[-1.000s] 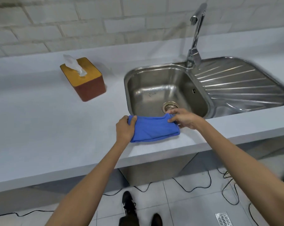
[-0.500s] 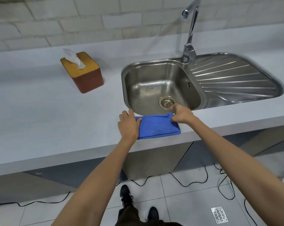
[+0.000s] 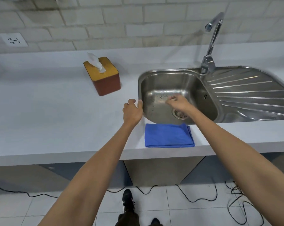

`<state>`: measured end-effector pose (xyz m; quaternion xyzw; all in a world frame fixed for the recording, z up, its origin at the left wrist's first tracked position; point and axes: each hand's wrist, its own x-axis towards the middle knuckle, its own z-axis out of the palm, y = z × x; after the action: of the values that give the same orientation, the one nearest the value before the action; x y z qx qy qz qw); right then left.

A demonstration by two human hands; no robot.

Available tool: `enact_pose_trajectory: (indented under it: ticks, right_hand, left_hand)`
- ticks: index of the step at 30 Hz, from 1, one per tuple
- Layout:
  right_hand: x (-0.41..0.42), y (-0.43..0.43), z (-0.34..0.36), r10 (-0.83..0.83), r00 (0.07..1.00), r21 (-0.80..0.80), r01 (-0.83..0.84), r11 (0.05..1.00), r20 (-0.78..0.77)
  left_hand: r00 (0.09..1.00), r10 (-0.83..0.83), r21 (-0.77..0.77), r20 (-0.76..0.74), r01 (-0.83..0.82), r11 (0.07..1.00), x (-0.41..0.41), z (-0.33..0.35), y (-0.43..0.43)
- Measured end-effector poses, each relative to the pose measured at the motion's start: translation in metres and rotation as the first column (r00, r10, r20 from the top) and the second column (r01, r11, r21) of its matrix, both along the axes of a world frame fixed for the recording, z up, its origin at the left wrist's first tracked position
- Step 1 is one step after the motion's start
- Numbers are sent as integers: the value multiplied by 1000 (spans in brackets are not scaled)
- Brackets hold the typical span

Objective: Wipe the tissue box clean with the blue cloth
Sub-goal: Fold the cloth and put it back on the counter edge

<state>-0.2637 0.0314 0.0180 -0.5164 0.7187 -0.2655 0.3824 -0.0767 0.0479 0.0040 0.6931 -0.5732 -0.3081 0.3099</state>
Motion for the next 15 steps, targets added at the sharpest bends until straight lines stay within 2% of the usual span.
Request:
enact_pose_trajectory:
  ticks: [3, 5, 8, 11, 15]
  right_hand:
    - [26, -30, 17, 18, 998, -67, -13, 998, 66]
    - [44, -50, 30, 53, 996, -72, -48, 996, 69]
    - [72, -84, 44, 79, 991, -78, -71, 994, 108]
    - [102, -119, 55, 90, 986, -90, -78, 993, 138]
    - [131, -159, 60, 104, 975, -72, -91, 993, 198]
  left_hand:
    - [965, 147, 67, -215, -136, 988, 19, 13, -31]
    - [909, 263, 120, -324, -236, 964, 36, 18, -54]
    - [818, 397, 196, -416, -345, 918, 64, 21, -87]
    - [696, 499, 318, -516, -385, 866, 88, 23, -112]
    - [584, 594, 425, -553, -415, 805, 118, 12, -145]
